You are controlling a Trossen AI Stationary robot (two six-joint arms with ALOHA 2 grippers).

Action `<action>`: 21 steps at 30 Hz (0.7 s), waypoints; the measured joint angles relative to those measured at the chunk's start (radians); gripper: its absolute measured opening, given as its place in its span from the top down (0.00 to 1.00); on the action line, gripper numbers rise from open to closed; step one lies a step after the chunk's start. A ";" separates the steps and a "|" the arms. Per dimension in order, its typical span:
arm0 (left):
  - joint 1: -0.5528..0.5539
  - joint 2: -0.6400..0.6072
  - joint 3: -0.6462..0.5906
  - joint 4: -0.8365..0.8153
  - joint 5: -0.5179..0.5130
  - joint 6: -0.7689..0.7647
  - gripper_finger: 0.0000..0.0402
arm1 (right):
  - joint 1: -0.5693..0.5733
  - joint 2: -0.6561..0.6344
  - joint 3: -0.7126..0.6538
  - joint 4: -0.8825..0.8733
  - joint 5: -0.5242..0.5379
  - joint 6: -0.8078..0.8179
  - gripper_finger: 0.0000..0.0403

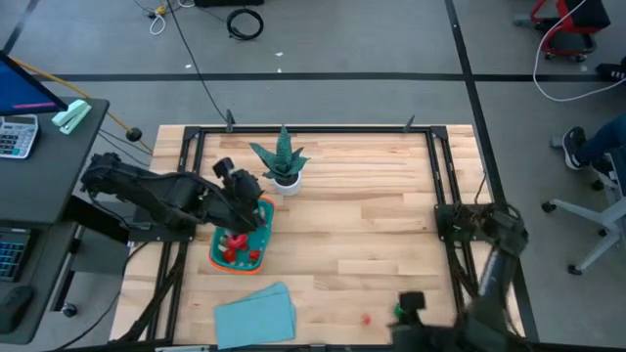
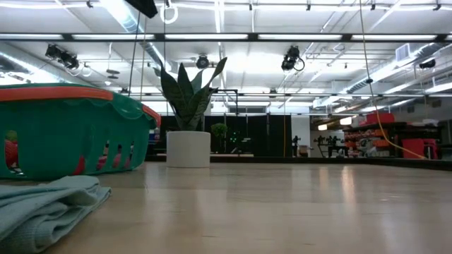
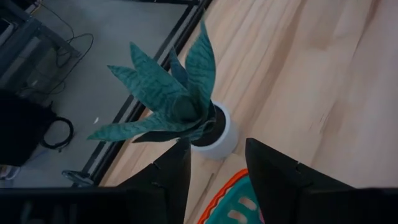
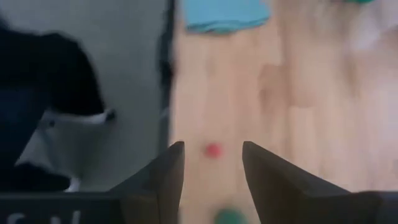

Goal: Pick and placing Produce into tupperware
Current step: Put the green bell pepper into the blue basket

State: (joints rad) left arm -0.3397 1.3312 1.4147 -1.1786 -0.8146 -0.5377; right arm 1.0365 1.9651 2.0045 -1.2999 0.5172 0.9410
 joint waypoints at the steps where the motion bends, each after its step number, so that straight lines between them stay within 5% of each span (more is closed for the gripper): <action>1: 0.000 0.014 0.000 0.000 0.000 0.000 0.60 | 0.025 0.000 0.000 0.005 0.000 0.000 0.58; 10: 0.000 0.137 0.000 0.003 0.000 0.001 0.60 | 0.081 0.002 0.000 0.004 0.040 0.010 0.59; 21: 0.003 0.173 0.000 0.019 0.000 0.000 0.60 | -0.089 0.051 -0.084 0.021 -0.259 0.132 0.50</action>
State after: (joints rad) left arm -0.3364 1.5047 1.4143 -1.1599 -0.8146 -0.5372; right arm 0.9473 2.0165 1.9209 -1.2789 0.2584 1.0727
